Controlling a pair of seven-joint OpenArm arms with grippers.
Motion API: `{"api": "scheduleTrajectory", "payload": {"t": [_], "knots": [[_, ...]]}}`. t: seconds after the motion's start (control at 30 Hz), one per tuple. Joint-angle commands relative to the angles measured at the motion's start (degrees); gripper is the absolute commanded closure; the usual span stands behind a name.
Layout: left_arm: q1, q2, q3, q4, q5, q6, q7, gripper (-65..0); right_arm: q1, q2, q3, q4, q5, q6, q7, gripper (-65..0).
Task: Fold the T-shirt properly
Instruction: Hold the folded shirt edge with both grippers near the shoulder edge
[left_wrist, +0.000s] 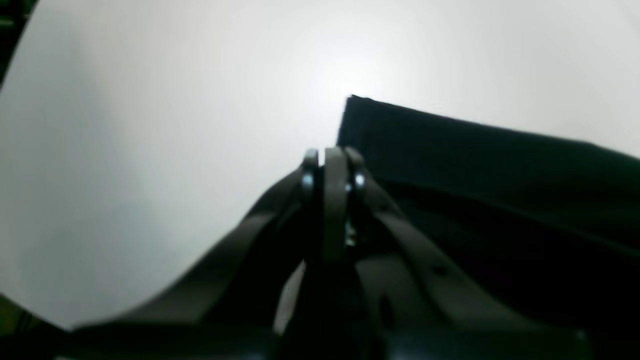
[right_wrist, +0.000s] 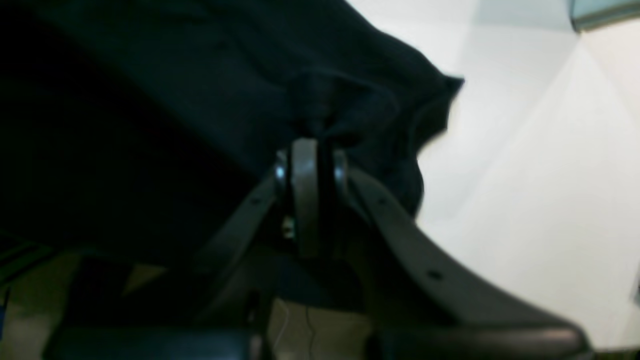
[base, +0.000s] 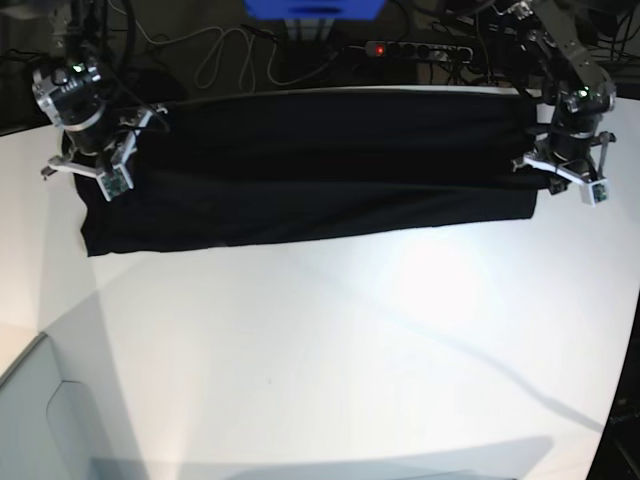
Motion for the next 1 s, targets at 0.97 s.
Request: {"api": "scheduleTrajectory", "payload": {"t": [0.97], "knots": [[4.0,0.2,0.0,-1.7,-1.1,0.1,-1.3,0.0,0.3,-2.7,6.8,-5.5,-0.3,7.8,1.0,-0.7]]}}
